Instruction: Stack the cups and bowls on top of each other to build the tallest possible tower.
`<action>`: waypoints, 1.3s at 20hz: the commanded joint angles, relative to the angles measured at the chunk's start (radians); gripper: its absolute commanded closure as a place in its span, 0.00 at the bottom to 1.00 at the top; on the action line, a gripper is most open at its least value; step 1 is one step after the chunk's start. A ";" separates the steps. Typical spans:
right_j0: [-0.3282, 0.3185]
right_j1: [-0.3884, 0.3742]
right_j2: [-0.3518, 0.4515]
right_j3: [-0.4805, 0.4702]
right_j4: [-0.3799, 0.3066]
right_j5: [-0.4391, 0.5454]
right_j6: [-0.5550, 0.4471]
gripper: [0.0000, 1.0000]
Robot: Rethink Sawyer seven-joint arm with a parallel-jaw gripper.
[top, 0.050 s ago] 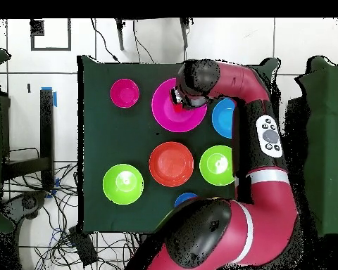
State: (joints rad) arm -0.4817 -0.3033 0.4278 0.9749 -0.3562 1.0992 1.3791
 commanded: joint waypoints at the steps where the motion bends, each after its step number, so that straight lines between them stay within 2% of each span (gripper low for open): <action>1: 0.012 0.021 0.009 0.054 -0.080 0.001 -0.183 1.00; 20: 0.034 0.021 0.005 0.058 -0.084 -0.021 -0.134 1.00; 21: 0.035 0.018 0.003 0.063 -0.085 -0.021 -0.133 0.00; 26: 0.050 0.015 -0.001 0.060 -0.082 -0.010 -0.109 0.00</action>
State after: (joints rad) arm -0.4733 -0.3069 0.4278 0.9749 -0.3695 1.0992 1.3791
